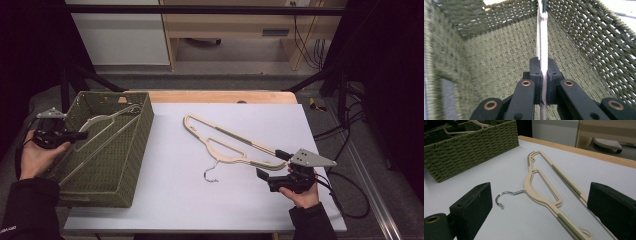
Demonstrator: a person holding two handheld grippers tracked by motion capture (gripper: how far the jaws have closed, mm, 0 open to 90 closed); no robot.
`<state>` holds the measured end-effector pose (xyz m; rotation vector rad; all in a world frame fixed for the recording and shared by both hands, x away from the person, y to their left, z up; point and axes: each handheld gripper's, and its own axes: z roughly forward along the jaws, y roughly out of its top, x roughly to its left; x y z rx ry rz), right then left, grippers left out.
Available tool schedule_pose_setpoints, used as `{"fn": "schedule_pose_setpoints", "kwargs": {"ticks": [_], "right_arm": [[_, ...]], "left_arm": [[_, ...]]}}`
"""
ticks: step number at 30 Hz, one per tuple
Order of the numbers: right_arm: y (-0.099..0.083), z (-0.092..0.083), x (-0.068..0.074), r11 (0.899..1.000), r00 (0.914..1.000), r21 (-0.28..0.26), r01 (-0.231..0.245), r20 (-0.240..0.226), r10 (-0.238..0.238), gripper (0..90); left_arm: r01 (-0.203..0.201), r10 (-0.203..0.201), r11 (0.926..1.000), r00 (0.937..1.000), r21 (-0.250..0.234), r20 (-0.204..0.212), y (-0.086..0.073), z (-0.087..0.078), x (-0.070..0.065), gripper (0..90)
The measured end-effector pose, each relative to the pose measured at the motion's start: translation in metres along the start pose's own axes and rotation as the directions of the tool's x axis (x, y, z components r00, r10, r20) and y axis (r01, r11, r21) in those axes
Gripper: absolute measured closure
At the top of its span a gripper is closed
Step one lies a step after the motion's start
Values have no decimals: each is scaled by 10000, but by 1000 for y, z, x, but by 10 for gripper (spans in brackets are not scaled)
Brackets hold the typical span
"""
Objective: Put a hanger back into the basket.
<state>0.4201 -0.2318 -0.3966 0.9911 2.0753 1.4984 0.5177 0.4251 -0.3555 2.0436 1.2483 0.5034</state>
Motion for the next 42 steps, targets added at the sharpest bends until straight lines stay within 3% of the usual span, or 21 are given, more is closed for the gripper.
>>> {"fn": "schedule_pose_setpoints", "kwargs": {"ticks": [5, 9, 15, 20, 26, 32, 33, 36, 40, 42], "right_arm": [[-1, 2, 0, 10000, 10000, 67, 1, 36, -2, 67], [0, 2, 0, 10000, 10000, 20, 6, 36, -6, 67], [0, 2, 1, 10000, 10000, 38, 8, 35, -8, 67], [0, 2, 0, 10000, 10000, 44, 15, 32, -15, 67], [-1, 2, 1, 10000, 10000, 84, -3, 7, 3, 68], [-1, 3, 1, 10000, 10000, 88, 18, 1, -18, 69], [-1, 3, 1, 10000, 10000, 86, 20, 1, -20, 69], [-1, 3, 1, 10000, 10000, 72, 24, 1, -24, 69], [-1, 3, 1, 9999, 10000, 103, 5, -12, -5, 69], [-1, 3, 1, 10000, 10000, 93, -10, -20, 10, 69]], "left_arm": [[459, -459, 9981, 9989, -407, 6, -11, 4, 2, 856], [787, -821, 9954, 9945, -545, -647, -15, 7, 7, 844], [1188, -1222, 9924, 9799, -307, -1578, -18, 10, 15, 815], [1664, -1688, 9856, 9673, -286, -1894, -23, 13, 20, 808], [2066, -1988, 9784, 9509, 84, -2372, -25, 18, 26, 796], [2271, -2114, 9734, 9400, 288, -2677, -29, 24, 30, 789], [2405, -2234, 9699, 9414, 383, -2527, -30, 26, 31, 786], [2371, -1923, 9638, 9350, 1220, -2979, -36, 34, 32, 779], [2620, -2138, 9541, 9350, 1448, -2830, -39, 33, 33, 768], [2515, -1995, 9548, 9374, 1587, -2853, -40, 34, 32, 745]]}}
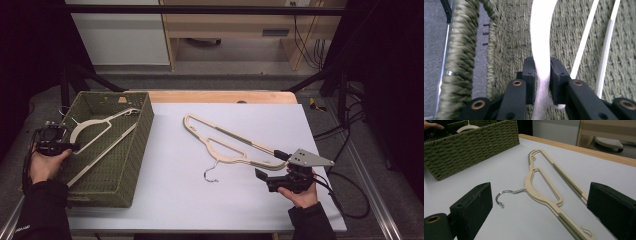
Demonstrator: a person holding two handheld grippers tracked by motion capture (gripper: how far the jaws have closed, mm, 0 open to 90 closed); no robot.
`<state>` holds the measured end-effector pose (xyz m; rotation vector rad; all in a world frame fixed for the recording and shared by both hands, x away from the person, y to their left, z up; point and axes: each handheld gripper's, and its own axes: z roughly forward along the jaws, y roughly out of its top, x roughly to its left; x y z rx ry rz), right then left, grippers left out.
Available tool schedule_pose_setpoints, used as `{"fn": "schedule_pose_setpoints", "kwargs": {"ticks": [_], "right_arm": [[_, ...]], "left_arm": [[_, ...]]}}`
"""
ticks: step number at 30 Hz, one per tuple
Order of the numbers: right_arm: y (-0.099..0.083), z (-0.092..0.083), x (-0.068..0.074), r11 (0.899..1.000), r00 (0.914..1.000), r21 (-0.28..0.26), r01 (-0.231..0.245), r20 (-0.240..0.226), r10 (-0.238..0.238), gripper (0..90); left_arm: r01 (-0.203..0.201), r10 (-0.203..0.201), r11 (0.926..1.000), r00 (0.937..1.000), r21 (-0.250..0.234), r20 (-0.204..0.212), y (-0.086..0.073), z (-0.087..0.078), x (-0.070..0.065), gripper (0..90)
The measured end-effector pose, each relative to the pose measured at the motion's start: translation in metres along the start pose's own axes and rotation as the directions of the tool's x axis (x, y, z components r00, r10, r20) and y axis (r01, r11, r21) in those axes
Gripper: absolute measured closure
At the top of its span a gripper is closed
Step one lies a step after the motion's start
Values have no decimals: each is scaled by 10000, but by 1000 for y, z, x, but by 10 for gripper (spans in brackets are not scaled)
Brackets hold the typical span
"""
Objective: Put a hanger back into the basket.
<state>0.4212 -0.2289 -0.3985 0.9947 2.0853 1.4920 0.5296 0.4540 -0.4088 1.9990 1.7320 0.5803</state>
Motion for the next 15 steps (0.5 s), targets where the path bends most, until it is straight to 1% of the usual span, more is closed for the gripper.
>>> {"fn": "schedule_pose_setpoints", "kwargs": {"ticks": [2, 4, 7, 10, 11, 12, 13, 14, 15], "right_arm": [[0, 0, 0, 10000, 10000, -18, 24, 11, -24, 69], [0, 0, 0, 10000, 10000, -15, 25, 28, -25, 69], [0, -1, 0, 10000, 10000, -24, 8, 15, -8, 68], [0, -1, 0, 10000, 10000, -32, 20, 21, -20, 68], [0, -1, 0, 10000, 10000, -58, 16, 26, -16, 68], [1, -1, 0, 10000, 10000, -78, 0, 43, 0, 68], [1, -1, 0, 10000, 10000, -90, -7, 42, 8, 68], [1, -2, 0, 10000, 10000, -97, -22, 49, 22, 68], [1, -2, 0, 9999, 10000, -96, -30, 43, 31, 68]], "left_arm": [[56, -57, 9999, 9999, 105, 82, -1, 2, 0, 726], [184, -185, 9998, 9998, 81, 97, -1, 0, 0, 720], [230, -230, 9997, 9997, 7, -15, -1, -5, -1, 699], [144, -143, 9996, 9999, -239, 31, -1, -11, -2, 683], [210, -206, 9991, 9997, -360, 128, -2, -13, -2, 680], [291, -280, 9988, 9992, -391, 291, -1, -14, -2, 653], [314, -300, 9985, 9990, -450, 319, -1, -16, -3, 634], [248, -233, 9981, 9994, -567, 268, -1, -17, -5, 619], [189, -179, 9982, 9997, -573, 179, -1, -18, -6, 595]]}}
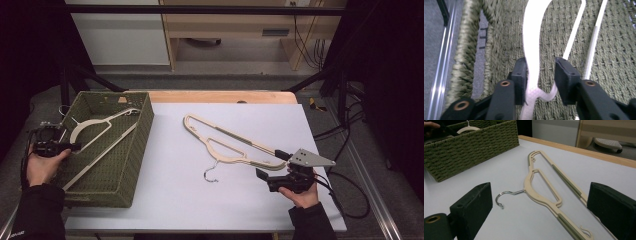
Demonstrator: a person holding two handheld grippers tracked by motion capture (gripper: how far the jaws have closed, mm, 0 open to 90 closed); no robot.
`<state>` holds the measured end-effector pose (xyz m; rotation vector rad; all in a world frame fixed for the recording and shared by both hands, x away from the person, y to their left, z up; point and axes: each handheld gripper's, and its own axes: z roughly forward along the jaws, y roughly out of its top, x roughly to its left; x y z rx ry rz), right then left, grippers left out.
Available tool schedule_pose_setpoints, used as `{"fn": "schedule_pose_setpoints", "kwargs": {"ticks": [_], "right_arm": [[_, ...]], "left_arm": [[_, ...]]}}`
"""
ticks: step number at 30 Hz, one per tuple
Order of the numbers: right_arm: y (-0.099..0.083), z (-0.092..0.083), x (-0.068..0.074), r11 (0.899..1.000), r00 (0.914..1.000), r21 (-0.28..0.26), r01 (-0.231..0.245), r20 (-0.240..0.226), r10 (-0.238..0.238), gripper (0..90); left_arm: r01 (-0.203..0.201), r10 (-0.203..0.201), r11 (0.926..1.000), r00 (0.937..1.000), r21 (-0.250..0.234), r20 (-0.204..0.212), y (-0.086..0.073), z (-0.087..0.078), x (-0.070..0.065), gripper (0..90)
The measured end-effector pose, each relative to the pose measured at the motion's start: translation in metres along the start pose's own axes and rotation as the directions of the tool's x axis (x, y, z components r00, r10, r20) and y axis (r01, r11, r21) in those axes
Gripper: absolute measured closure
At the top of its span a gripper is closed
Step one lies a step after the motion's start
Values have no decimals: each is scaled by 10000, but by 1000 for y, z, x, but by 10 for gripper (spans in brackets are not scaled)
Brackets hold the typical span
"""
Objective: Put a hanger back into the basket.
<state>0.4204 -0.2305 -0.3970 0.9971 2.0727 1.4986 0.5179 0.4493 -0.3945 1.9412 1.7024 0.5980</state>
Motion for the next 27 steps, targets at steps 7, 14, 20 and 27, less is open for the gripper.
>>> {"fn": "schedule_pose_setpoints", "kwargs": {"ticks": [7, 14, 20, 27], "right_arm": [[1, -1, 0, 10000, 10000, -39, 40, -9, -40, 67], [1, -1, 1, 9999, 10000, -112, 48, -5, -48, 66], [2, -3, 1, 9998, 10000, -180, 54, 7, -53, 64], [3, -4, 0, 9996, 10000, -265, 49, 45, -47, 60]], "left_arm": [[198, -203, 9993, 9997, -305, -156, 0, -9, -1, 585], [112, -35, 9819, 9991, -1888, 411, 3, -34, -13, 523], [-218, 574, 9492, 9929, -3138, 1046, 7, -59, -34, 458], [-343, 1137, 9046, 9801, -4249, 1629, 8, -82, -59, 360]]}}
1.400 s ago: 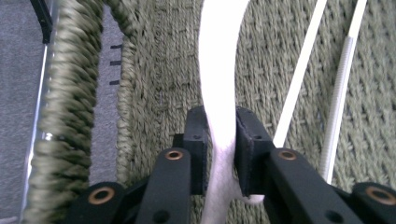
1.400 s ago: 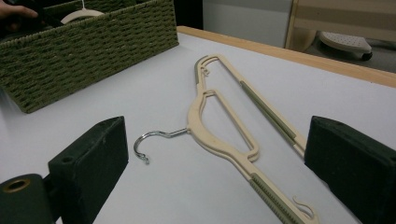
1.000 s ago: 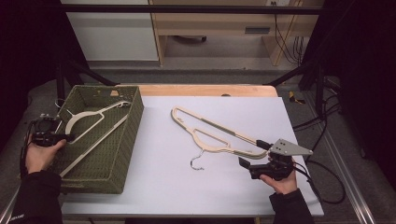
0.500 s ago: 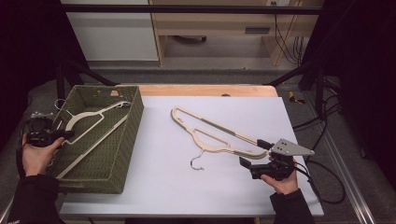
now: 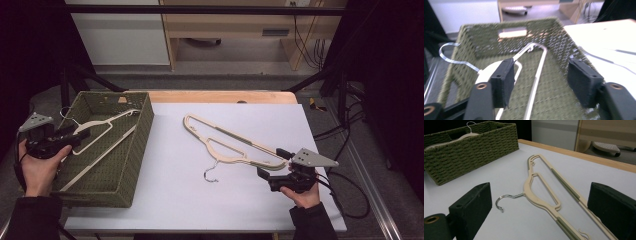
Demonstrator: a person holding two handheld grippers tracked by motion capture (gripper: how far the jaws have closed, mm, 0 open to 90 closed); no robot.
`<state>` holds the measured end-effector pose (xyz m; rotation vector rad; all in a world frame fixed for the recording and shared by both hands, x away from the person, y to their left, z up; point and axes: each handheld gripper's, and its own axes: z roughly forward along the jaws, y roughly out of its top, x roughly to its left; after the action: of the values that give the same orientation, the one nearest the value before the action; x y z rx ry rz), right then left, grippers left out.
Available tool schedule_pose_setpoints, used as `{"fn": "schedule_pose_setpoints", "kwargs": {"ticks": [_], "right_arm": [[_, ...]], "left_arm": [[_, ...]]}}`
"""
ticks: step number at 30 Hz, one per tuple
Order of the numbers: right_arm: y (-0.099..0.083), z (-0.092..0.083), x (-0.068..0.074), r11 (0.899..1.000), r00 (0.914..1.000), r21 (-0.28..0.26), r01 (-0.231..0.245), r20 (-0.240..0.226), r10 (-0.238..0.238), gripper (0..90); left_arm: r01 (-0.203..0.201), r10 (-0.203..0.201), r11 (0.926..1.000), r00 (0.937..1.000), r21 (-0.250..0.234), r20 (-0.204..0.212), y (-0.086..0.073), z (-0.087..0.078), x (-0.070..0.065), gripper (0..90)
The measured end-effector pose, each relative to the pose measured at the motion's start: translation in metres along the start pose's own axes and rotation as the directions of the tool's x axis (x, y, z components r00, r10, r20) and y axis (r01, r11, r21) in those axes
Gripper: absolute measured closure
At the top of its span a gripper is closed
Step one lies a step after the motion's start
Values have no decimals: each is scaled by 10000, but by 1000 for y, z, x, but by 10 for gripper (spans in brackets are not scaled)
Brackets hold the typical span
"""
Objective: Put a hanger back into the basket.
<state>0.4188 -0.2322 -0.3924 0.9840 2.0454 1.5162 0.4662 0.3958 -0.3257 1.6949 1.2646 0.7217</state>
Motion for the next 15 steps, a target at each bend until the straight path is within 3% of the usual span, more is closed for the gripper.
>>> {"fn": "schedule_pose_setpoints", "kwargs": {"ticks": [4, 8, 15], "right_arm": [[0, 0, 0, 10000, 10000, -52, -40, -4, 40, 57], [0, 2, -1, 10000, 10000, 8, -48, -7, 48, 54], [0, 6, -1, 10000, 10000, 80, 4, 12, -4, 53]], "left_arm": [[-97, 135, 9977, 9984, -673, 556, 3, -6, -19, 307], [-192, 329, 9932, 9925, -1152, 1179, 2, -7, -42, 254], [-877, 1192, 9842, 9705, -1537, 2097, 1, 6, -96, 172]]}}
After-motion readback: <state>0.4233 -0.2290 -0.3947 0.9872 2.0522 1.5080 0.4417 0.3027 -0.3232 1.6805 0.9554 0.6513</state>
